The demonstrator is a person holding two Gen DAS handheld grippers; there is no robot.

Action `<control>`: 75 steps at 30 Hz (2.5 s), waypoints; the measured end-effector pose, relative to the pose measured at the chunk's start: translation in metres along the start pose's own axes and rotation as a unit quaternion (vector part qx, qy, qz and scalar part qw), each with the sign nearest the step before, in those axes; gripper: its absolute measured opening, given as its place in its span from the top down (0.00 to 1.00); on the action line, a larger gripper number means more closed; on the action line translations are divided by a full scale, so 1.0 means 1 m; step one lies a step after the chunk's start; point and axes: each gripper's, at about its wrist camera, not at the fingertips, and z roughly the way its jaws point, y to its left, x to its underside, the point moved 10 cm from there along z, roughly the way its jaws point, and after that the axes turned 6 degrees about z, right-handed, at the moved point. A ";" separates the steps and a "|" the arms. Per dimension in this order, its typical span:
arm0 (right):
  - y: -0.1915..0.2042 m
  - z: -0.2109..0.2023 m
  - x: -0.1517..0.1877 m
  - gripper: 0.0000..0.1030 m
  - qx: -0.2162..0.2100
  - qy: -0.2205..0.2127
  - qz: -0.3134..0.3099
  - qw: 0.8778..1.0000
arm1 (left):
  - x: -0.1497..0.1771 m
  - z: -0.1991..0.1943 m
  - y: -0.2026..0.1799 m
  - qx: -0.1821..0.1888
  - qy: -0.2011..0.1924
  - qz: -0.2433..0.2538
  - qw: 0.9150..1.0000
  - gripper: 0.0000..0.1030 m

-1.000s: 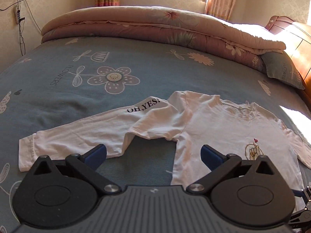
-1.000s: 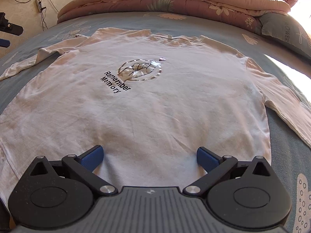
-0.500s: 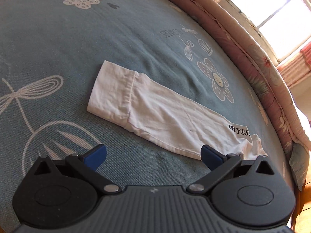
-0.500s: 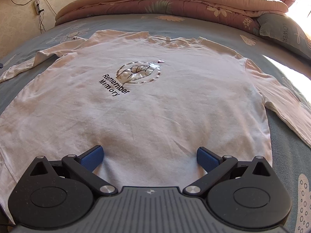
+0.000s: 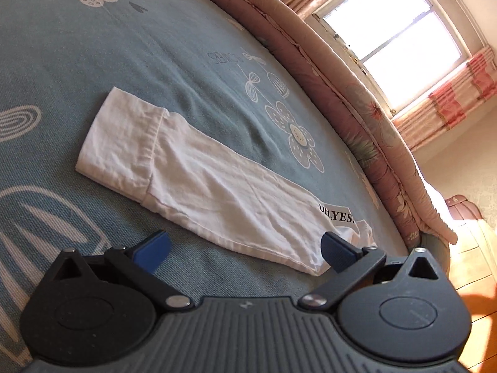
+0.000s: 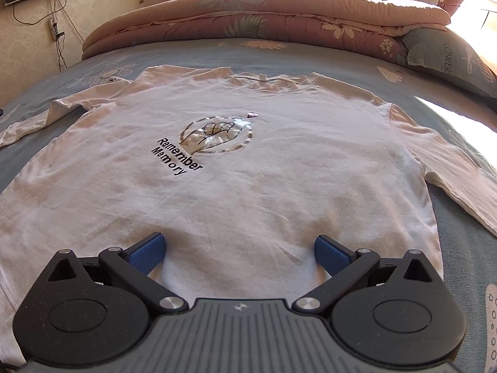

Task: Fold clothes
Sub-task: 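Move the left gripper over to the 'OH,YES!' sleeve, then lower the open left gripper onto the 'OH,YES!' sleeve cuff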

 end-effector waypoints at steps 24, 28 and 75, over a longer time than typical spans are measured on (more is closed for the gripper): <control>0.001 0.000 0.000 0.00 -0.001 -0.007 0.001 1.000 | 0.016 0.025 -0.041 -0.091 0.010 0.231 0.969 0.01; 0.001 0.000 0.000 0.00 -0.002 -0.006 0.003 1.000 | 0.012 0.003 -0.024 -0.038 -0.018 0.100 0.994 0.01; 0.014 -0.005 -0.001 0.00 -0.039 0.010 0.011 0.999 | -0.040 0.020 0.011 -0.011 -0.124 -0.218 0.968 0.01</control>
